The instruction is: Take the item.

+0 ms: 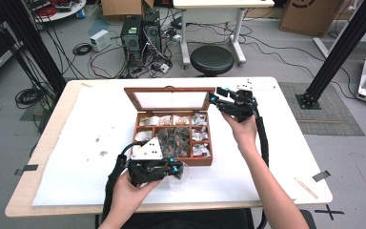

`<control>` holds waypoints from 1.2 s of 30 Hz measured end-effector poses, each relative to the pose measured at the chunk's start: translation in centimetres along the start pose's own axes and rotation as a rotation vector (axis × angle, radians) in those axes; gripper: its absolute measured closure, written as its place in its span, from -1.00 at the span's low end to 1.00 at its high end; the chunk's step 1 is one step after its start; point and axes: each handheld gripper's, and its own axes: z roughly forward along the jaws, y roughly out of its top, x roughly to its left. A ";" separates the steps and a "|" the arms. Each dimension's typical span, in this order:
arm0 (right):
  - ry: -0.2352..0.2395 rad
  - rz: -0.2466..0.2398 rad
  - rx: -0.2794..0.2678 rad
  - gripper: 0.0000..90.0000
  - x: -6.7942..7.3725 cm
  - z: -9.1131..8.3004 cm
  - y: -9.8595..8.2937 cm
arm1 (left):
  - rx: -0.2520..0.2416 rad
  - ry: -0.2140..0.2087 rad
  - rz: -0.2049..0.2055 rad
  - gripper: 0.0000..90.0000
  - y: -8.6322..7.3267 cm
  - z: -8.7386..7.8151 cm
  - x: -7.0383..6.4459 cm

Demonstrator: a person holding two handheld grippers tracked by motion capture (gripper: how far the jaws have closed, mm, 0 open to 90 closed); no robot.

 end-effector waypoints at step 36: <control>0.000 -0.003 -0.001 0.15 0.0 0.0 0.0 | -0.061 0.087 -0.086 -0.05 -0.6 -0.9 2.5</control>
